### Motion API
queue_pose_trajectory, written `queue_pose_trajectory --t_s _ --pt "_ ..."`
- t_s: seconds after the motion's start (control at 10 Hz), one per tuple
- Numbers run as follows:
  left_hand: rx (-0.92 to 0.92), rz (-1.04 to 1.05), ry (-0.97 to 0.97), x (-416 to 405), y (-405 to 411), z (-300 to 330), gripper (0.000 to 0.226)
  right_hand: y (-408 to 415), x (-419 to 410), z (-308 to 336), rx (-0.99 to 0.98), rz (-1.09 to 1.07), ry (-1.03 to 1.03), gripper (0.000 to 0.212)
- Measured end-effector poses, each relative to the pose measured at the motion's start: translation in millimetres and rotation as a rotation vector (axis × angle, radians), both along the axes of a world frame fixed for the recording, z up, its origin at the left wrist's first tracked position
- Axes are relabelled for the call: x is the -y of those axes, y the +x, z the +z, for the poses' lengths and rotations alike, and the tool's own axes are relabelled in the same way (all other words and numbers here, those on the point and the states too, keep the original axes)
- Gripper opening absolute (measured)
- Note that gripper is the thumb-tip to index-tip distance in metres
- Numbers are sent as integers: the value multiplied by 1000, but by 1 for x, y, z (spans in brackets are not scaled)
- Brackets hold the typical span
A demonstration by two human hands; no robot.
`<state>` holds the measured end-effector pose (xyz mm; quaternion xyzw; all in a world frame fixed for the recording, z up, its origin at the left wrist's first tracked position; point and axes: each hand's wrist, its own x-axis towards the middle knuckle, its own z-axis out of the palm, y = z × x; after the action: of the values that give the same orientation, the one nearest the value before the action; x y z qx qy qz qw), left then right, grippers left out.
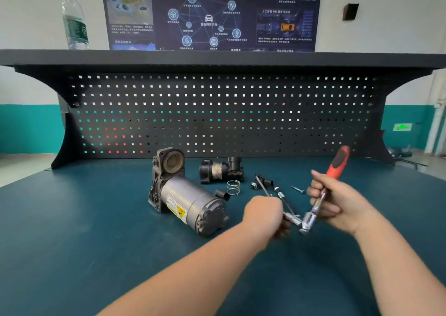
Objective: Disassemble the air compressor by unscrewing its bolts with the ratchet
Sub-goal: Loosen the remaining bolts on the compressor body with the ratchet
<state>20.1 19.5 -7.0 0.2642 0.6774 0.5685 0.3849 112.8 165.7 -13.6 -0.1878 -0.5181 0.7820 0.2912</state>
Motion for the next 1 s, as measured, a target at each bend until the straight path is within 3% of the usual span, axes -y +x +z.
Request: queue_pose_trajectory --t_s 0.1,0.2,0.4,0.5,0.7,0.9,1.0 --pt "-142 64 -42 -14 -14 2 31 -23 -4 -18 45 -315 -32 27" --pt "-339 20 -96 -33 -28 -2 24 -33 -8 -29 69 -427 -67 25" --pt "-919 -135 -382 -49 -40 -10 21 -36 -14 -33 163 -428 -94 25" --pt "-969 -67 -442 -51 -51 -18 27 -36 -10 -33 244 -428 -67 22" --pt "-1126 -148 -515 -58 -57 -29 35 -37 -7 -35 352 -459 -40 17" --pt "-1240 -139 -511 -58 -54 -31 15 -32 -13 -37 500 -457 -51 4" --pt "-1265 -70 -420 -48 -48 -25 12 -32 -21 -39 573 -516 2 21"
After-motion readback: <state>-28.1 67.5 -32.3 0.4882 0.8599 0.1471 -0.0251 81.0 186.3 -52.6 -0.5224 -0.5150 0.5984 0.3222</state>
